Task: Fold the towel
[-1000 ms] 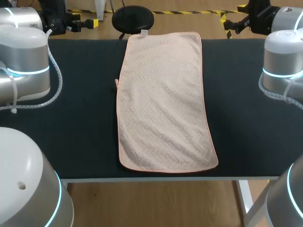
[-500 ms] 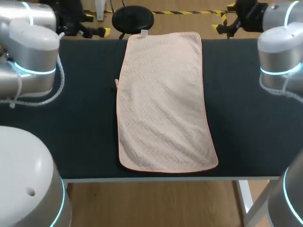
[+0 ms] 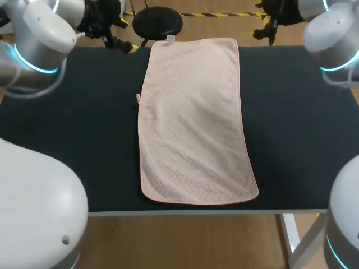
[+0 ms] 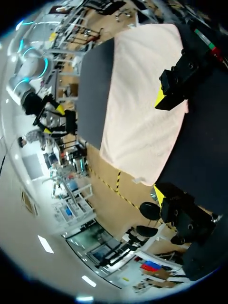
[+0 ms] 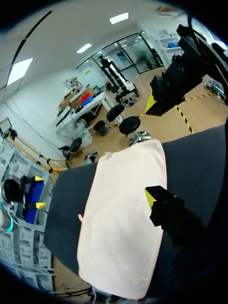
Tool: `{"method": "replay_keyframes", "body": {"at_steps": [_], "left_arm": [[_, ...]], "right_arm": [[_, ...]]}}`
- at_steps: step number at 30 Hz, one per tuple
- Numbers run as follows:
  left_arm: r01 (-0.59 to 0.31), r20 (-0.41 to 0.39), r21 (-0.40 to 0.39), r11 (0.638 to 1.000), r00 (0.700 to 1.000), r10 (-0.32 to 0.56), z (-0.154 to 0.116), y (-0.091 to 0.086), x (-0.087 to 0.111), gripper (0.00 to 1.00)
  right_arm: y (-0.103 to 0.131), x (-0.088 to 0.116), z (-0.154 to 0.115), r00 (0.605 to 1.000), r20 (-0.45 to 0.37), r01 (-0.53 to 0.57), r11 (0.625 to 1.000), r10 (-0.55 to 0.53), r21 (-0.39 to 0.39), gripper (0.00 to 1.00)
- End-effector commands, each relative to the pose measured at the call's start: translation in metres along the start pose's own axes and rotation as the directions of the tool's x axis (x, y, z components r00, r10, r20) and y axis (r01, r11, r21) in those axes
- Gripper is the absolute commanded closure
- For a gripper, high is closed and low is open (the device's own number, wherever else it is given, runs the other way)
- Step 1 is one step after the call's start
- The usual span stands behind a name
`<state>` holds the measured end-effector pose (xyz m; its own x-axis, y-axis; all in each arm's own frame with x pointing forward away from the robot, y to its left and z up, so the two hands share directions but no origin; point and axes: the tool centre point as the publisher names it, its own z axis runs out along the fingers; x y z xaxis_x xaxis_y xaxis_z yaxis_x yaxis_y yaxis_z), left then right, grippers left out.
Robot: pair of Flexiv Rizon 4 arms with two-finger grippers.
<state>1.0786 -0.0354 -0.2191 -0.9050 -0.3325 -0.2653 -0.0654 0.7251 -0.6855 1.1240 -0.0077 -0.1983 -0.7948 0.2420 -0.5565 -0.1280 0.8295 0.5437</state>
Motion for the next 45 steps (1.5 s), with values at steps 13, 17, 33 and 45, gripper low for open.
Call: {"method": "replay_keyframes", "body": {"at_steps": [13,17,33,45], "left_arm": [[-0.494,-0.314,-0.358,0.792,0.863,0.396,0.020,0.010,0.021,0.00],[-0.491,-0.299,-0.384,0.782,0.867,0.398,0.028,0.011,0.030,0.00],[-0.395,-0.254,-0.383,0.835,0.914,0.316,0.084,0.021,0.063,0.00],[-0.322,-0.296,-0.406,0.855,0.932,0.210,0.121,0.061,0.087,0.00]], "right_arm": [[0.014,0.019,0.024,0.951,-0.304,0.129,0.823,0.055,0.553,0.00],[0.011,0.032,0.029,0.940,-0.314,0.087,0.802,0.130,0.591,0.00],[-0.020,0.103,0.056,0.883,-0.469,0.261,0.828,0.003,0.496,0.00],[-0.036,0.123,0.075,0.897,-0.442,0.227,0.862,-0.004,0.453,0.00]]}}
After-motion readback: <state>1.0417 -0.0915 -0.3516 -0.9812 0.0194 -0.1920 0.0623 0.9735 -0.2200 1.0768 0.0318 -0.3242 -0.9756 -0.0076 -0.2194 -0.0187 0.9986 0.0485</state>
